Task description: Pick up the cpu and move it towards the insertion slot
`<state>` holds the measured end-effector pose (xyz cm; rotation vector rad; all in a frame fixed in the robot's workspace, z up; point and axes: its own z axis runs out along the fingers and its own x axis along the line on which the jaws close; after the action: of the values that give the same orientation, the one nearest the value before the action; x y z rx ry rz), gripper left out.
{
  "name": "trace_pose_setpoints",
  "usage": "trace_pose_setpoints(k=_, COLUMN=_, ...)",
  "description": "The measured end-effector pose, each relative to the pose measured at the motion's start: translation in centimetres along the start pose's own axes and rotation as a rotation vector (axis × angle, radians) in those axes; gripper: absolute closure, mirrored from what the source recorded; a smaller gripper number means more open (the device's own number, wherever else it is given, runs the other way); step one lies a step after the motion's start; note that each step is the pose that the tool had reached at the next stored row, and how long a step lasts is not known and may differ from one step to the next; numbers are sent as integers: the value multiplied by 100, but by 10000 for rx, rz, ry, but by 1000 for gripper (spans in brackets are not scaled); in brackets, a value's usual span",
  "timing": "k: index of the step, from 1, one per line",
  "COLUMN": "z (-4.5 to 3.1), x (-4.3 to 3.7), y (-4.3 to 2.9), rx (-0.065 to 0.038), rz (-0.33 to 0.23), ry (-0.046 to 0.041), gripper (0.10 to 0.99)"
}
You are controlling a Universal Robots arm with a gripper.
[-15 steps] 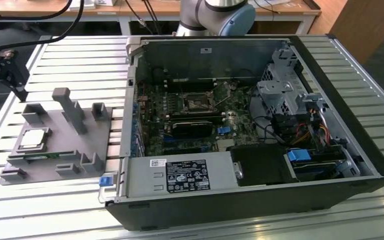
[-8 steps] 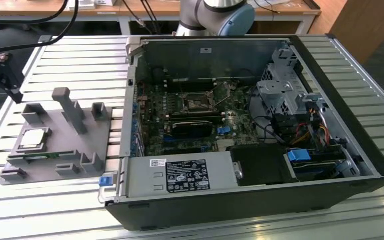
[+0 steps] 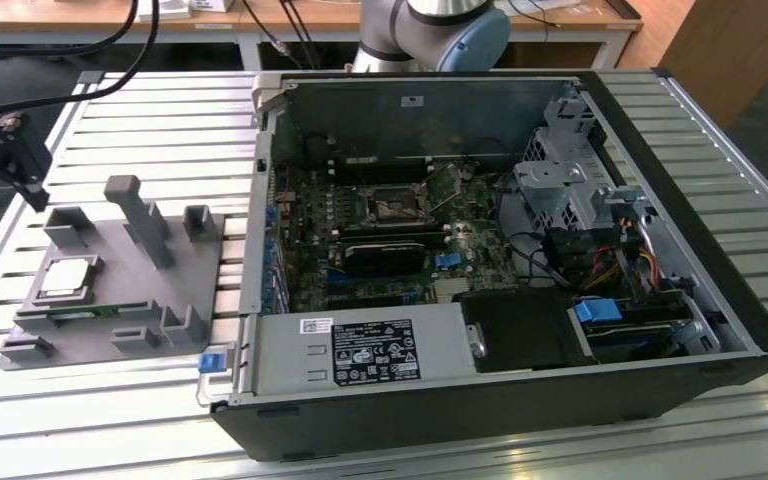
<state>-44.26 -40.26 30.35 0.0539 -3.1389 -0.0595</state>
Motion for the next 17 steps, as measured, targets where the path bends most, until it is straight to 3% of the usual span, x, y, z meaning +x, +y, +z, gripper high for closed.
trace_pose_setpoints(k=17, z=91, x=1, y=-9, rx=-2, rz=0, ry=2, gripper=365)
